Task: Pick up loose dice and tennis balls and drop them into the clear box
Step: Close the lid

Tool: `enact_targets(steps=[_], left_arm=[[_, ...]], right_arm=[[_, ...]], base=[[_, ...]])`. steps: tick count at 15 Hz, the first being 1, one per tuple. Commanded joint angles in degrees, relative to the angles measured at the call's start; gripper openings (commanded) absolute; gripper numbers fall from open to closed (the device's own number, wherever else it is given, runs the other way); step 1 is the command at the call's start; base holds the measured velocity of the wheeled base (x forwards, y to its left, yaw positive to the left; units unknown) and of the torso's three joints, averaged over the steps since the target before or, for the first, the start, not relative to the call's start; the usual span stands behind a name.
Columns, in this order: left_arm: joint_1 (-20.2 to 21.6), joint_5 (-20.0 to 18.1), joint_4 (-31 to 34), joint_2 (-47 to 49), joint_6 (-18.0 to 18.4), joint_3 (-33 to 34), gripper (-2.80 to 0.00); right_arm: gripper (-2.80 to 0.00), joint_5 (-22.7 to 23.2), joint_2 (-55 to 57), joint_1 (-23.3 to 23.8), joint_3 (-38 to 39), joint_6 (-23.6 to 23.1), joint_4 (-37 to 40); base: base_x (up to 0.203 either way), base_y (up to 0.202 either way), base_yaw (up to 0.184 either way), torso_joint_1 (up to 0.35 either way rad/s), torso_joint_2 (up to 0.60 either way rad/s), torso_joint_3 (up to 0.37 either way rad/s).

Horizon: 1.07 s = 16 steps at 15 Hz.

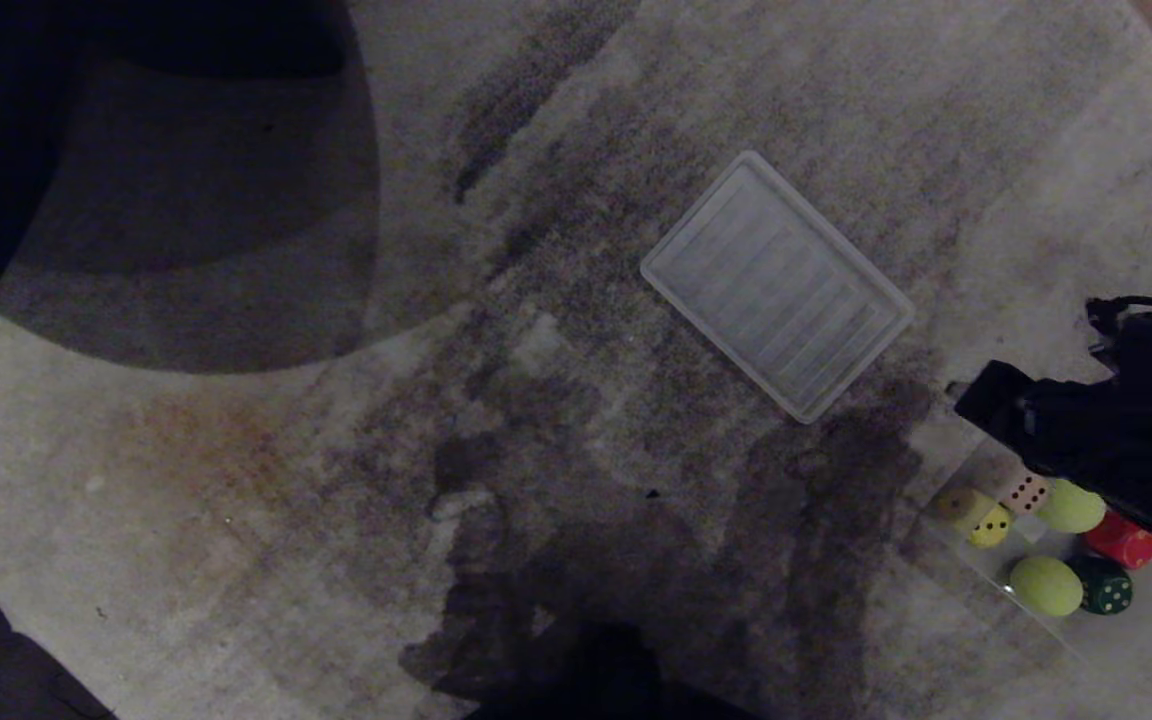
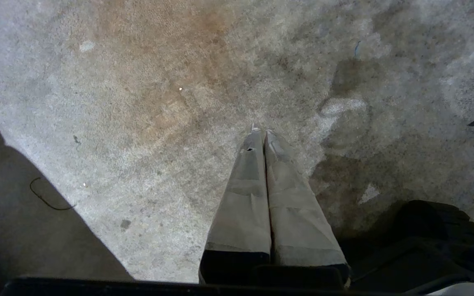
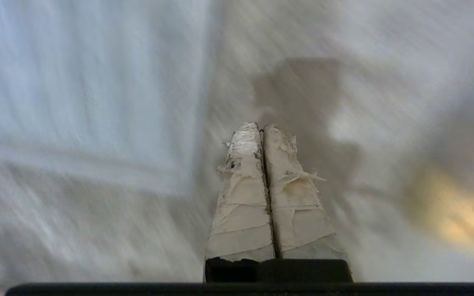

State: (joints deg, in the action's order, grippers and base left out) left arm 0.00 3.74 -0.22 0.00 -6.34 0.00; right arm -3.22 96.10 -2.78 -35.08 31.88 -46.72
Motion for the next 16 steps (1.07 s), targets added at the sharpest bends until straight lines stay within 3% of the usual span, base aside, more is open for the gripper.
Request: enact_targets(steps=[1,16], left_arm=[[0.0,0.0,0.0,0.1,0.0,0.1,-2.80],[0.0,0.0,0.0,0.1,-0.1,0.1,-2.80]], right_arm=[[0.00,0.1,8.1,-0.6,-5.1,1.8,-1.9],[0.00,0.5,14.1,-0.8,-12.8,0.9,-1.8]], base=[[0.000,0.000,0.000,0.000,0.00,0.000],[0.000,0.000,0.000,0.000,0.00,0.000]])
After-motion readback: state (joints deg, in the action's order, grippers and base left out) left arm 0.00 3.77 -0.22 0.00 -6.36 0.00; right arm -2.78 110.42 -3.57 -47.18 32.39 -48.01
